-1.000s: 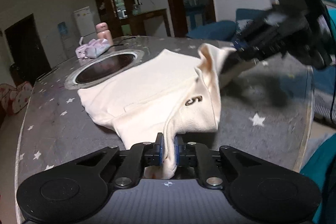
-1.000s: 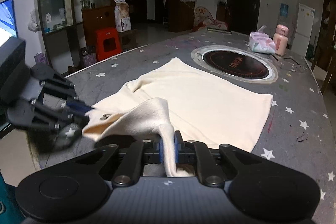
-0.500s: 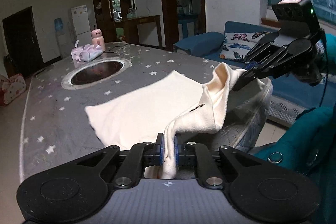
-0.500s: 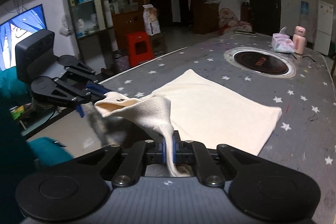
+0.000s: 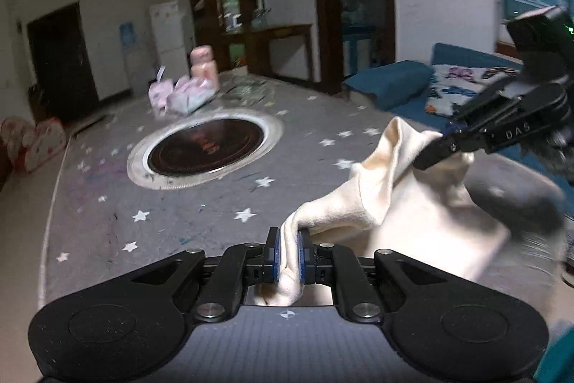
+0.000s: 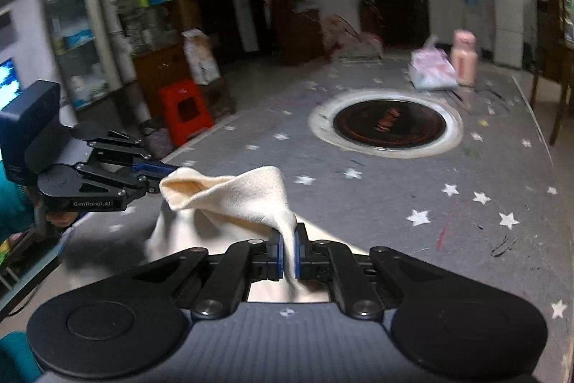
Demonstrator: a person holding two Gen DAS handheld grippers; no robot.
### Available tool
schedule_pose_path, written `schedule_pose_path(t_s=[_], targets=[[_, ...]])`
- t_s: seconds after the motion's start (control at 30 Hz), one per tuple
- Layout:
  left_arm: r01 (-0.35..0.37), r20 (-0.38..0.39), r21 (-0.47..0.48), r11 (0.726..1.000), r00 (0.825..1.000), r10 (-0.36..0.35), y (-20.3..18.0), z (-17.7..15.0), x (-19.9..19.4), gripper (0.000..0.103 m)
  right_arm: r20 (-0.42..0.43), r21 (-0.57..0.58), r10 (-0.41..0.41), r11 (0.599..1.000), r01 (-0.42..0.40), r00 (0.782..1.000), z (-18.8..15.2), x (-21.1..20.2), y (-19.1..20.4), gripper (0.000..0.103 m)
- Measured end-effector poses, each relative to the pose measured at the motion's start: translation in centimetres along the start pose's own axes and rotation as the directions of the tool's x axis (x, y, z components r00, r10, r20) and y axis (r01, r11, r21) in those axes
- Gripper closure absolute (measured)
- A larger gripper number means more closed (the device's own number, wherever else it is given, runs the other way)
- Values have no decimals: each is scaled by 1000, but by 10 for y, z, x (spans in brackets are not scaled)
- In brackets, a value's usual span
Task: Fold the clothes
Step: 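Lift the hem with both grippers and fold it toward the collar, then lay the folded hem down and open both grippers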
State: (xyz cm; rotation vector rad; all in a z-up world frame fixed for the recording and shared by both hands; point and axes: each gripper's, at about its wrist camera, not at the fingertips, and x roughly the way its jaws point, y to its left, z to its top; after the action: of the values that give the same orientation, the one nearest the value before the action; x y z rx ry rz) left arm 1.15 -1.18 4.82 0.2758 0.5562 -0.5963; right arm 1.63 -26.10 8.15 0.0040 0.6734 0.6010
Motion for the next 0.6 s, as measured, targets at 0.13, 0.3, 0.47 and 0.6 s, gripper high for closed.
schedule_pose_path(t_s=[0.13,0.3,0.47,0.6], targets=[[-70,-61,-77,995,996,66,9,-8,49,88,-45,116,-83,989,88,996,-8,52,-35,87],[-116,-18,-206,972,993,115,27,-10,48,69,-41,207,-141,967,146,989,-24,67,-54,83],[-166,12,-309,937,984,178,46,-6,30,66,7,178,-199,965,194,980,-18,48,-45,81],[-82,19,-302,950,996,91,33,-13,10,65,8,141,-109,984,106,994,-7,44,-24,81]])
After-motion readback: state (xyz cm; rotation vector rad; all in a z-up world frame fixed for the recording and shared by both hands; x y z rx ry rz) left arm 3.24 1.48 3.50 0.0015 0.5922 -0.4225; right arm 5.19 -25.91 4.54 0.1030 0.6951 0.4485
